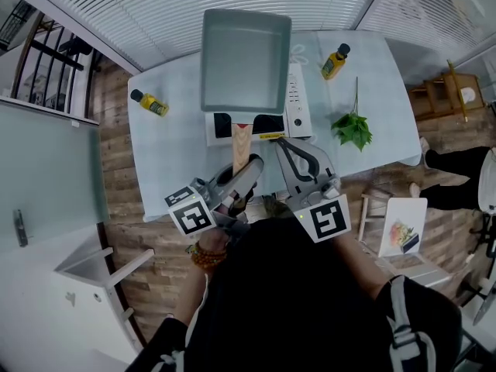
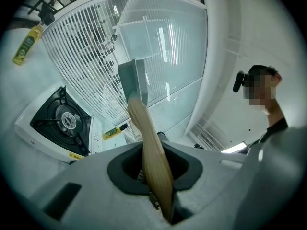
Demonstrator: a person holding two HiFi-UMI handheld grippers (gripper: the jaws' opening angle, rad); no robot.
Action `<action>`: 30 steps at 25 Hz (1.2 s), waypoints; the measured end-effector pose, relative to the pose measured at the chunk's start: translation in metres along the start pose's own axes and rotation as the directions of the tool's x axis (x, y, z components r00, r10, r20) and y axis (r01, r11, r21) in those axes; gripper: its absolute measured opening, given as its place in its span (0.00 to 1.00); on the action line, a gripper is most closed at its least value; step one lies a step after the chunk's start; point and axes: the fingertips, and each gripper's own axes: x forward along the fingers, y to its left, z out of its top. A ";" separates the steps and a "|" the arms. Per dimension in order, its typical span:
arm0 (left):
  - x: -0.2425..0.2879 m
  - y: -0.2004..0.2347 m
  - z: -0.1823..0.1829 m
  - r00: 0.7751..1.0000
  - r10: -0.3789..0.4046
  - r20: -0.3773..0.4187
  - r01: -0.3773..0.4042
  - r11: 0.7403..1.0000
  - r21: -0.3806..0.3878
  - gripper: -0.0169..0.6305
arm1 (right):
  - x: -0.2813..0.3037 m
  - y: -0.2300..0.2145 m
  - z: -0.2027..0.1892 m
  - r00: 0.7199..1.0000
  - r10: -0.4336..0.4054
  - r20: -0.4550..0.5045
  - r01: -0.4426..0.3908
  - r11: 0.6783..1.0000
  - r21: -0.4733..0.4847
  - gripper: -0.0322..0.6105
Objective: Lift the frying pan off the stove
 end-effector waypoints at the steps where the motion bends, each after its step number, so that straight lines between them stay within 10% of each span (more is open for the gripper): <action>1: 0.000 -0.001 0.000 1.000 -0.002 -0.001 0.002 1.000 0.000 0.11 | -0.001 -0.002 0.000 1.000 -0.004 -0.007 0.004 1.000 -0.004 0.05; 30: -0.045 -0.017 0.018 0.987 -0.100 -0.123 0.102 0.995 0.011 0.11 | 0.009 0.026 0.042 0.987 -0.153 -0.039 0.148 0.983 -0.113 0.05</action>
